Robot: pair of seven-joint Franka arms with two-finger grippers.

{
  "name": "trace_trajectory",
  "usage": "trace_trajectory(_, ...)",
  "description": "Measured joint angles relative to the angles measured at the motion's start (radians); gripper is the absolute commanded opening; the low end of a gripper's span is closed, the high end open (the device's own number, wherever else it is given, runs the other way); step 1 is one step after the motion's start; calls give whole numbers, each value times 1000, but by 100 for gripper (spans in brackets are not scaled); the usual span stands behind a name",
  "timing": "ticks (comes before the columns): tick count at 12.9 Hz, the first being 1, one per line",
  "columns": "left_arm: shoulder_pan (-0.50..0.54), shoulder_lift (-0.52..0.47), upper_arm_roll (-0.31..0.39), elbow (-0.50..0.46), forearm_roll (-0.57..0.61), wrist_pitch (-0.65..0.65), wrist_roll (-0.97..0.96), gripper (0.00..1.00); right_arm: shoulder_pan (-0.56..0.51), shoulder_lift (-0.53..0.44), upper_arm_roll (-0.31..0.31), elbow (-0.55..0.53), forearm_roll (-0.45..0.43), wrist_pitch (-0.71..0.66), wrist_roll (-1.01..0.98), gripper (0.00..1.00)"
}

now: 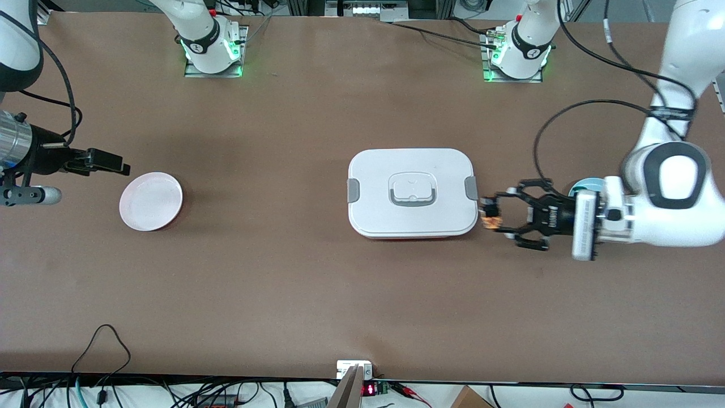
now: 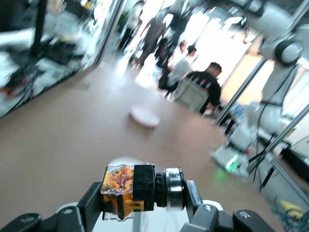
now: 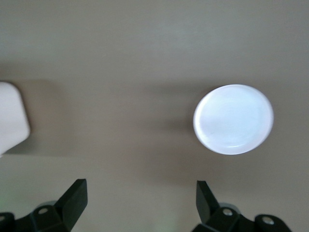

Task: Transfer orange switch to right arm and place
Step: 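Lift the orange switch and carry it over the white box, then reach the right gripper toward the orange switch held by the left gripper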

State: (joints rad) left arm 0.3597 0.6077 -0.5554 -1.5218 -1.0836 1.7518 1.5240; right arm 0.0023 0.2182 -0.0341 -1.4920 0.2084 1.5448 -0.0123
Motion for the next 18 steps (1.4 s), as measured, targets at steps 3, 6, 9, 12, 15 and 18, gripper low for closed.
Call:
trace_trajectory(3,-218,12,-13,39,-265,138,151,3,1,0,1,0,161,-50,0,100)
trace_trajectory(6,-368,13,-15,143,-396,306,186,3,2,0,3,-1,394,-66,1,100)
trace_trajectory(9,-464,13,-15,207,-448,466,189,3,3,7,4,-35,649,-76,3,100)
trace_trajectory(12,-558,15,-15,240,-473,618,191,3,-3,22,2,-136,909,-77,3,100)
trace_trajectory(15,-609,19,-13,265,-474,700,191,3,-6,39,1,-196,1077,-76,15,100)
trace_trajectory(18,-629,23,-10,268,-474,736,191,2,7,38,6,-199,1199,-65,129,100)
